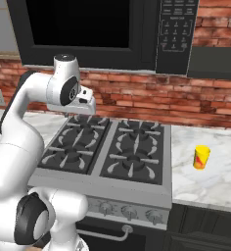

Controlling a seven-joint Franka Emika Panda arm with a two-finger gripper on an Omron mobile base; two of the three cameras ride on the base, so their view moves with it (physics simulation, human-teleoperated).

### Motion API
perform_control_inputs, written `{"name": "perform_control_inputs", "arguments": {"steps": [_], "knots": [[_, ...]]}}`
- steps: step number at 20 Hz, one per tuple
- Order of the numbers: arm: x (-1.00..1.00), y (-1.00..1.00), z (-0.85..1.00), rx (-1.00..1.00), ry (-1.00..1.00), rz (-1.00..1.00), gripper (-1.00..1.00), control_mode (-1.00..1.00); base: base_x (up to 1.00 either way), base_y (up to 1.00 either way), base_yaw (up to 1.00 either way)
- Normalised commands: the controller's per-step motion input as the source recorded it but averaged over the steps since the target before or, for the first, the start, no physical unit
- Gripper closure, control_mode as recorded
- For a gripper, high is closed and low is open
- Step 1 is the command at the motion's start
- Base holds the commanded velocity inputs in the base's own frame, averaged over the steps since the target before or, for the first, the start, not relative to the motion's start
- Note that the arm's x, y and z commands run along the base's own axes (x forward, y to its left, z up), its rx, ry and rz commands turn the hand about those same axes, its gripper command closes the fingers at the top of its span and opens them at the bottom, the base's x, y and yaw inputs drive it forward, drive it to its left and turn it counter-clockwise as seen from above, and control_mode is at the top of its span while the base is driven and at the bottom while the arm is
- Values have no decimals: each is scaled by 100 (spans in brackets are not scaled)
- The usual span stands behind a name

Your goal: Pick the cup and bowl from the counter and place them on the counter next to the sink.

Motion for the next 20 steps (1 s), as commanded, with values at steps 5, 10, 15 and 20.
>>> {"name": "perform_control_inputs", "arguments": {"steps": [5, 10, 15, 20], "knots": [[0, -4, -2, 0, 0, -1, -100, -100, 0, 0, 0], [0, -53, -26, 0, -1, 0, -100, -100, 0, 0, 0], [0, -64, -26, 0, -1, 0, -100, -100, 0, 0, 0], [0, -85, -10, 0, 0, -1, -100, -100, 0, 0, 0]]}}
